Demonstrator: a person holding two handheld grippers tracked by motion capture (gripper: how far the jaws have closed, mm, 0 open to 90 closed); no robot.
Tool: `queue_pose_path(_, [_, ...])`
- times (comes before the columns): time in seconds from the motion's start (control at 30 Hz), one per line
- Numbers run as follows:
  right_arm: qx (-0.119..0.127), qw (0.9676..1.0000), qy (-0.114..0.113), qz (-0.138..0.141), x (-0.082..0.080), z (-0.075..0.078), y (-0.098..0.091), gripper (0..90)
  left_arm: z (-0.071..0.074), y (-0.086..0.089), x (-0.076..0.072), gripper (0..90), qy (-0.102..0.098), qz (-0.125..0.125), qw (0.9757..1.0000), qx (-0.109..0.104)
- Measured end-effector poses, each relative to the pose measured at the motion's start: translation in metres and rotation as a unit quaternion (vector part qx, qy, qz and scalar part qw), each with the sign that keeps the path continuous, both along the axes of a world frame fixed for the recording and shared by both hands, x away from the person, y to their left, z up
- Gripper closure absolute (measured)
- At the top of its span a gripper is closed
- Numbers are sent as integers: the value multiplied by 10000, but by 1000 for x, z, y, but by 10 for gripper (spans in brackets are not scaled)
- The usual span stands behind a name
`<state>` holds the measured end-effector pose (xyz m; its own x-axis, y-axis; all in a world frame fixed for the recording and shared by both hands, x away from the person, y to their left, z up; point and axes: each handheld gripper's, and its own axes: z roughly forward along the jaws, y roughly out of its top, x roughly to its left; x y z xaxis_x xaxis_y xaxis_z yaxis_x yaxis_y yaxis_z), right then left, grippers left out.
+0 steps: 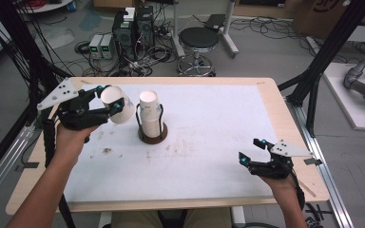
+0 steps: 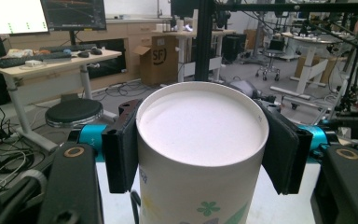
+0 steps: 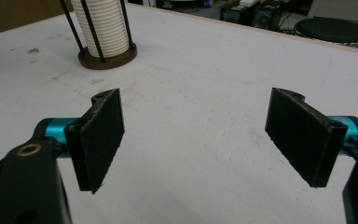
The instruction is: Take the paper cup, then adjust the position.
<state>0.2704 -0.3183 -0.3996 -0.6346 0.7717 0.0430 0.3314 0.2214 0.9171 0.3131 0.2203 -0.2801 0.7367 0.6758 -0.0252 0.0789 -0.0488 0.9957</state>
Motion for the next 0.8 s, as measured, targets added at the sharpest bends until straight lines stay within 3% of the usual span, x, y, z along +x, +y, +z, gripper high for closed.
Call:
queue_pose_path(0.37, [-18, 9997, 113, 221, 6, 0, 11, 197, -43, -10, -9, 369, 109, -250, 9993, 244])
queue_pose_path(0.8, [17, 9988, 80, 493, 8, 2, 21, 197, -54, -27, -14, 368, 216, -595, 9977, 258])
